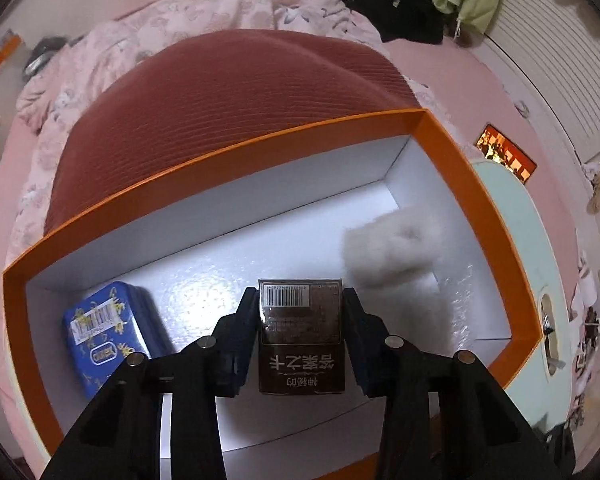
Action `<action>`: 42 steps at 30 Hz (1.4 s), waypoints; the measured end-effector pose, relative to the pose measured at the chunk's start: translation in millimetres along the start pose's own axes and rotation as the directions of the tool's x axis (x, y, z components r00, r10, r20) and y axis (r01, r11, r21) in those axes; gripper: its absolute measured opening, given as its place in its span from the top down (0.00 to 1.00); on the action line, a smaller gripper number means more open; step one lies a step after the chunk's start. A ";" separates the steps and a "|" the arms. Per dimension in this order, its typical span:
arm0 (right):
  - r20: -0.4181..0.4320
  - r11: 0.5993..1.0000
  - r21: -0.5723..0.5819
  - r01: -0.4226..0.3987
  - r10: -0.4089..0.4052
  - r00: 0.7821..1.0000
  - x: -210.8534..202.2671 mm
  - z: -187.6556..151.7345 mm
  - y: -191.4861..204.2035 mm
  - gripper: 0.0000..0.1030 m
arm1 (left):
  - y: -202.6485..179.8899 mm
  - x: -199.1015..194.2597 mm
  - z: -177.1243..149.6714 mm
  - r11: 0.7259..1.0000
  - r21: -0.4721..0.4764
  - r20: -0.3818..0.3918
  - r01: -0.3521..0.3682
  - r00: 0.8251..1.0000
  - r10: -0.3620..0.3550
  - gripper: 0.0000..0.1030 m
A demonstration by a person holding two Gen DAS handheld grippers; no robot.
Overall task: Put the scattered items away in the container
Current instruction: 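Grasp the brown carton in the box with the left gripper and lift, then carry the brown carton out and set it on the table with the left gripper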
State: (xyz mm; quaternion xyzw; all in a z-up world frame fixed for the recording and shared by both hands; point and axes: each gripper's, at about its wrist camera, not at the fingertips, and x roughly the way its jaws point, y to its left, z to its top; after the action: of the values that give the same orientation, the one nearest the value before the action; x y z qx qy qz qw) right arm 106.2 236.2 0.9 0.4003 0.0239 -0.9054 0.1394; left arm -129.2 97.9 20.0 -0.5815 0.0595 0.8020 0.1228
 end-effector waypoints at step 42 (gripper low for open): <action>-0.026 1.000 0.001 0.012 -0.012 1.000 -2.6 10.8 -2.5 0.21 | 71.8 -107.8 -177.0 0.984 -0.087 0.442 0.156 0.891 -0.103 0.29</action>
State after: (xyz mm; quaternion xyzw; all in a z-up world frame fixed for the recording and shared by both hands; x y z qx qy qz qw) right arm 99.3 237.5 10.0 0.4121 0.0277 -0.9009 0.1333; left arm 45.8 -27.2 62.7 -0.3963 -0.0565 0.9038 0.1511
